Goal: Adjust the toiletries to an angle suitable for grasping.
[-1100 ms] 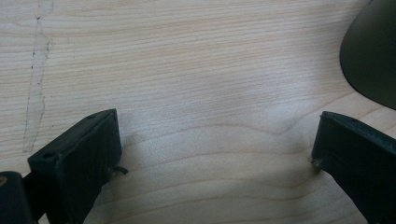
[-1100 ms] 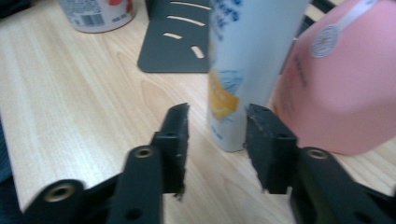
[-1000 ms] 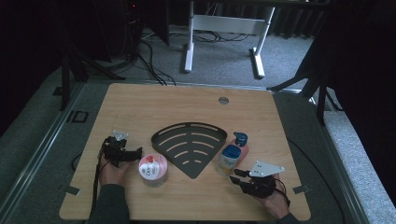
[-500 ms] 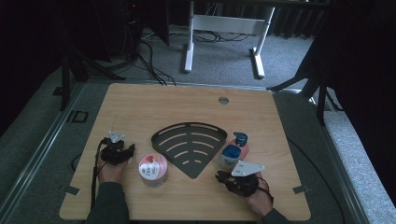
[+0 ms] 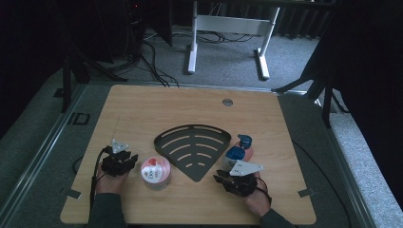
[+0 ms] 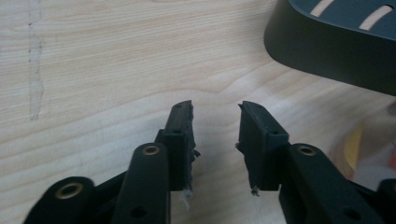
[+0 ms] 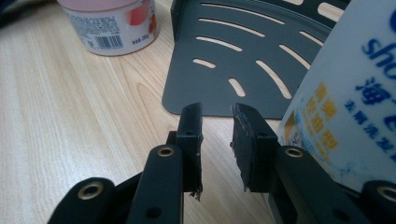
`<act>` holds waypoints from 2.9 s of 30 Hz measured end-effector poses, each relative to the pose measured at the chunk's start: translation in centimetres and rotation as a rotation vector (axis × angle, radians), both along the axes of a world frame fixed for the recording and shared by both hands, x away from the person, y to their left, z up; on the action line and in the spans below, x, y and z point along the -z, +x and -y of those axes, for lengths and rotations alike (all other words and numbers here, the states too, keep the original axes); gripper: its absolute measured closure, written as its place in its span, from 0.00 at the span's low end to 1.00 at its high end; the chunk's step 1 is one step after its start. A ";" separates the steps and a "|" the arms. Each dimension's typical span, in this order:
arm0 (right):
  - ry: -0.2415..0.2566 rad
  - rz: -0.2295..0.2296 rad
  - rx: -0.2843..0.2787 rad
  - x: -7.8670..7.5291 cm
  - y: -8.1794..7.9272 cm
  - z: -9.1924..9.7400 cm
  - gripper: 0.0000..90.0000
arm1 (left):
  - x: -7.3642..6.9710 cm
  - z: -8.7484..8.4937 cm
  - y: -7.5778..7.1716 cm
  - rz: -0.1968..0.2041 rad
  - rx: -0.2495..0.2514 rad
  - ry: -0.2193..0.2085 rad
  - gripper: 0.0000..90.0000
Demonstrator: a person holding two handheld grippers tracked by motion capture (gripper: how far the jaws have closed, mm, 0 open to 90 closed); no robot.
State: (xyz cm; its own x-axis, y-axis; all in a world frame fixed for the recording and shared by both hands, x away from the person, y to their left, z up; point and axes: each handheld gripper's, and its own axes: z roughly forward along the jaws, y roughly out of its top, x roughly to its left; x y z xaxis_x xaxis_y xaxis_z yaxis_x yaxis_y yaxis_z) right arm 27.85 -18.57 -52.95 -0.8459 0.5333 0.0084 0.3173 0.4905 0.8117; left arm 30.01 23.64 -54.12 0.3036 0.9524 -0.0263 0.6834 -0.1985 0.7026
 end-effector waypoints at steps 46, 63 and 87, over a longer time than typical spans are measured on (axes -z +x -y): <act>-0.040 -0.006 -0.062 0.4 -1.3 -3.0 0.85 | -0.2 5.1 -3.8 0.023 0.293 0.020 1.00; -0.041 -0.001 -0.129 0.6 -1.3 -6.1 0.92 | -0.3 5.9 -3.0 0.044 0.357 -0.008 1.00; -0.044 -0.008 -0.139 0.5 -1.0 -6.1 0.88 | -0.1 8.1 -3.6 0.036 0.466 0.011 0.98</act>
State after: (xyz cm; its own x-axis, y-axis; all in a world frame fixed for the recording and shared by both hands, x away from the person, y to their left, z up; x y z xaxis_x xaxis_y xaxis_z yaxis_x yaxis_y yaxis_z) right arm 26.85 -12.51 -53.47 -0.9114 0.4114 -0.0056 0.2501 0.5648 0.7864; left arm 26.44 15.57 -54.06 0.6999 0.7143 0.0019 0.4945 -0.4865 0.7202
